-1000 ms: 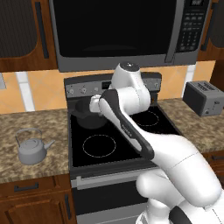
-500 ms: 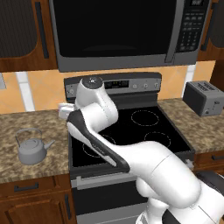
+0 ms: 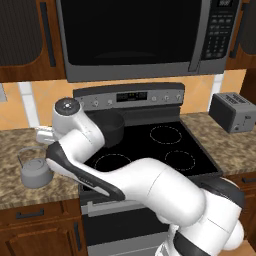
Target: Pick the kettle from the counter and place it on a stove burner. Then turn the burner on.
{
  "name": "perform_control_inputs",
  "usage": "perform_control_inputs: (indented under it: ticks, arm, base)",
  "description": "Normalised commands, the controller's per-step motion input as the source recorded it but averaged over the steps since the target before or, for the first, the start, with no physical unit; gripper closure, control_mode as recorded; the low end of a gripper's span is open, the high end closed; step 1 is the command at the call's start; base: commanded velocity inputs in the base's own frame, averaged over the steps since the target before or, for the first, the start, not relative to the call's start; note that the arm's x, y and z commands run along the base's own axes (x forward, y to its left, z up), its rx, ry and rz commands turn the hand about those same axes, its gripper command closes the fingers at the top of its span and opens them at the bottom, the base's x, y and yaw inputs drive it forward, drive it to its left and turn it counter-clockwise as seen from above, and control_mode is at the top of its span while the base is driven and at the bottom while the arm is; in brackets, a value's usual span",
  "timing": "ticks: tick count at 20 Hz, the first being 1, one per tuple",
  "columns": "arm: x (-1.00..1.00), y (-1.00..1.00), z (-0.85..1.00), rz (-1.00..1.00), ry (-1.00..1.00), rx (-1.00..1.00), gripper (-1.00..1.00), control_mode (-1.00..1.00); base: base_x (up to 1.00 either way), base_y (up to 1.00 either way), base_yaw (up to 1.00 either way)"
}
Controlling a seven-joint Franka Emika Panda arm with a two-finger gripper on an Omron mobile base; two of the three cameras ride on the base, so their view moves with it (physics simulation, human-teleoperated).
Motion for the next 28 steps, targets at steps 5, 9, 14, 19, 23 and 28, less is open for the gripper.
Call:
perform_control_inputs:
  ticks: [5,9,14,19,23,28]
  arm:
    - [0.03,0.34,0.0,0.0,0.0,0.0,-1.0,-1.0]
    - [0.37,0.31,0.0,0.0,0.0,0.0,-1.0,-1.0]
    - [0.57,0.29,0.0,-0.02,0.0,0.0,-1.0,-1.0]
    - [0.41,0.17,-0.14,-0.02,0.05,0.0,-1.0,-1.0]
    - [0.26,0.09,-0.22,0.0,0.01,0.06,-1.0,-1.0]
    - [0.18,0.06,-0.04,0.0,0.01,0.18,-1.0,-1.0]
  base:
    - [0.0,0.0,0.0]
    - [0.0,0.0,0.0]
    - [0.0,0.0,0.0]
    - [0.0,0.0,0.0]
    - [0.0,0.0,0.0]
    - [0.0,0.0,0.0]
